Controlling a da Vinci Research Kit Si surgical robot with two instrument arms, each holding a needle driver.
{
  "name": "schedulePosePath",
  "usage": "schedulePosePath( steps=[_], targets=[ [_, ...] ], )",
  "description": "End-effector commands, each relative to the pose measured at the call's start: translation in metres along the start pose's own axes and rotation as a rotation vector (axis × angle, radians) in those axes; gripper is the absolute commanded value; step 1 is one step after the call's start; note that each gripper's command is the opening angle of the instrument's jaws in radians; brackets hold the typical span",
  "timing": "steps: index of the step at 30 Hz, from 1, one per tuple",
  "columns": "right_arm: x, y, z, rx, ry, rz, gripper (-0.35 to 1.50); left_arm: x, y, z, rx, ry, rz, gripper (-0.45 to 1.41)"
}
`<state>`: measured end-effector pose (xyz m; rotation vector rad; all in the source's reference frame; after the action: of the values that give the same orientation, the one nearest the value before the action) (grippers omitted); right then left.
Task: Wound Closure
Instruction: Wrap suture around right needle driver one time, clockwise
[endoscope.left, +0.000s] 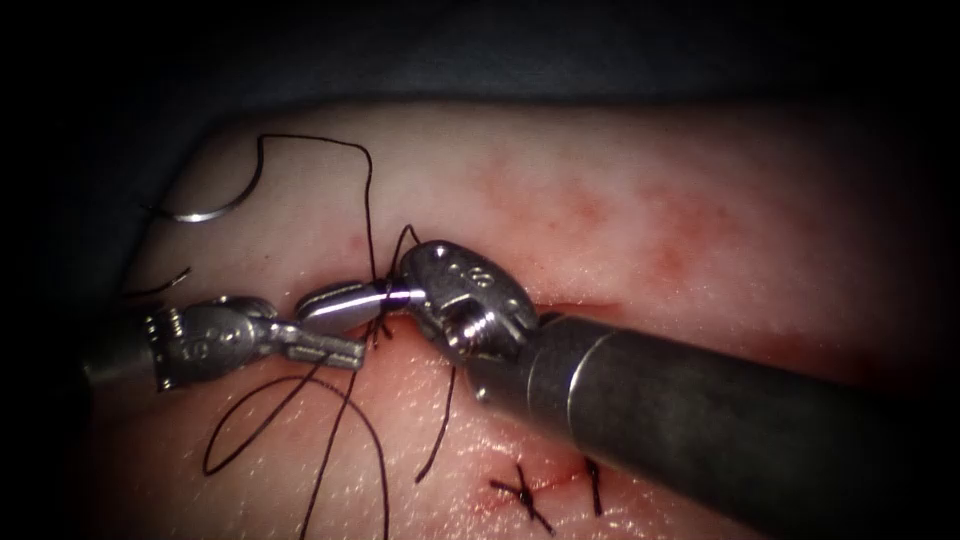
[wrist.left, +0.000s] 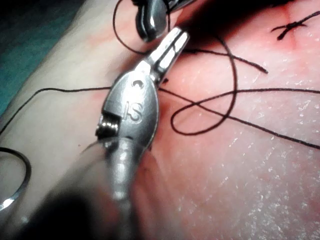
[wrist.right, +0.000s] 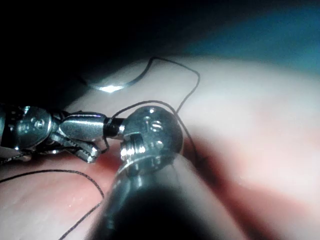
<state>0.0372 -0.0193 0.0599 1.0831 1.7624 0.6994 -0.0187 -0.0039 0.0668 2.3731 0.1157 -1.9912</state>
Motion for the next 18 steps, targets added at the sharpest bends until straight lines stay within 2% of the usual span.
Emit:
schedulePosePath(
  steps=[1, 2, 7, 8, 9, 14, 18],
  targets=[
    [0.0004, 0.0005, 0.0009, 0.004, -0.005, 0.000, -0.35, -0.0008, -0.0010, 0.0002, 0.000, 0.003, 0.000, -0.45],
    [0.0004, 0.0004, 0.0007, 0.019, -0.044, 0.001, -0.35, -0.0014, -0.0015, -0.0003, 0.000, 0.005, -0.005, -0.45],
    [0.0002, 0.0002, 0.0004, 0.052, -0.133, -0.007, -0.35, -0.0024, -0.0025, -0.0010, 0.000, 0.007, -0.012, -0.45],
    [0.0000, 0.0001, 0.0003, 0.069, -0.176, -0.013, -0.35, -0.0028, -0.0029, -0.0012, 0.000, 0.008, -0.014, -0.45],
    [0.0000, 0.0001, 0.0003, 0.069, -0.176, -0.013, -0.35, -0.0028, -0.0029, -0.0012, 0.000, 0.008, -0.014, -0.45],
    [-0.0012, -0.0001, 0.0001, 0.162, -0.386, -0.076, -0.35, -0.0026, -0.0033, -0.0011, 0.001, 0.010, -0.019, -0.45],
    [-0.0024, -0.0001, 0.0002, 0.247, -0.510, -0.172, -0.35, -0.0021, -0.0033, -0.0007, 0.002, 0.018, -0.020, -0.45]
  ],
)
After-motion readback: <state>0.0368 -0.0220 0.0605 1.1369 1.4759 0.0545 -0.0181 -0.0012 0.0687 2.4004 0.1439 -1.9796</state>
